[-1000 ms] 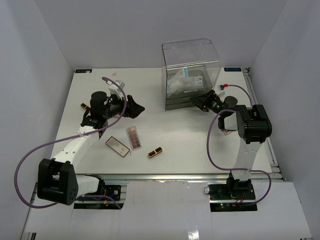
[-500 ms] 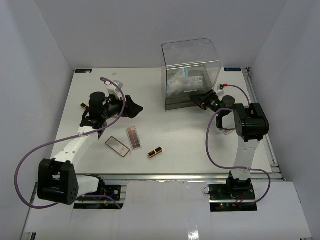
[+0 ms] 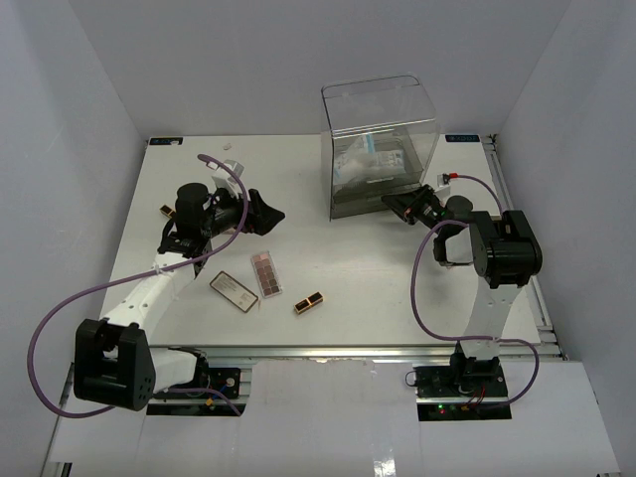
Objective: Organize the makeup
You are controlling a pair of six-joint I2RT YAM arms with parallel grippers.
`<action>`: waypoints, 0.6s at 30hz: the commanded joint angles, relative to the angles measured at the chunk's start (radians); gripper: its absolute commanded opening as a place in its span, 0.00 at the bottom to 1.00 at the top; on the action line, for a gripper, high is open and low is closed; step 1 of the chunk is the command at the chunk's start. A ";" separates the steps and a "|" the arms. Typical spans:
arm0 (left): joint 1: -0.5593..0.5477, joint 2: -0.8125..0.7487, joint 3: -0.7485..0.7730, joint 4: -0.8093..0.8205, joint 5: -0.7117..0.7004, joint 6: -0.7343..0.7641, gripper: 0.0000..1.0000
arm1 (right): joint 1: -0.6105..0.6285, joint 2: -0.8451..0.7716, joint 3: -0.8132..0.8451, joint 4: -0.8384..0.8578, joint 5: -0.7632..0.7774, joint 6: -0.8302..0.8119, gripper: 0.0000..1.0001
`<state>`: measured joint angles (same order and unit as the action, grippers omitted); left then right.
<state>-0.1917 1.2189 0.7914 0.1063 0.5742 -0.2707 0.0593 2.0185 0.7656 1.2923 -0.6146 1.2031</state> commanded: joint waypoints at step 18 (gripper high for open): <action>0.006 -0.057 -0.014 0.028 0.030 -0.009 0.98 | -0.130 -0.244 -0.297 -0.003 -0.222 -0.196 0.28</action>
<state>-0.1917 1.1971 0.7907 0.1139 0.5889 -0.2764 -0.0642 1.8014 0.4677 1.2683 -0.7797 1.0556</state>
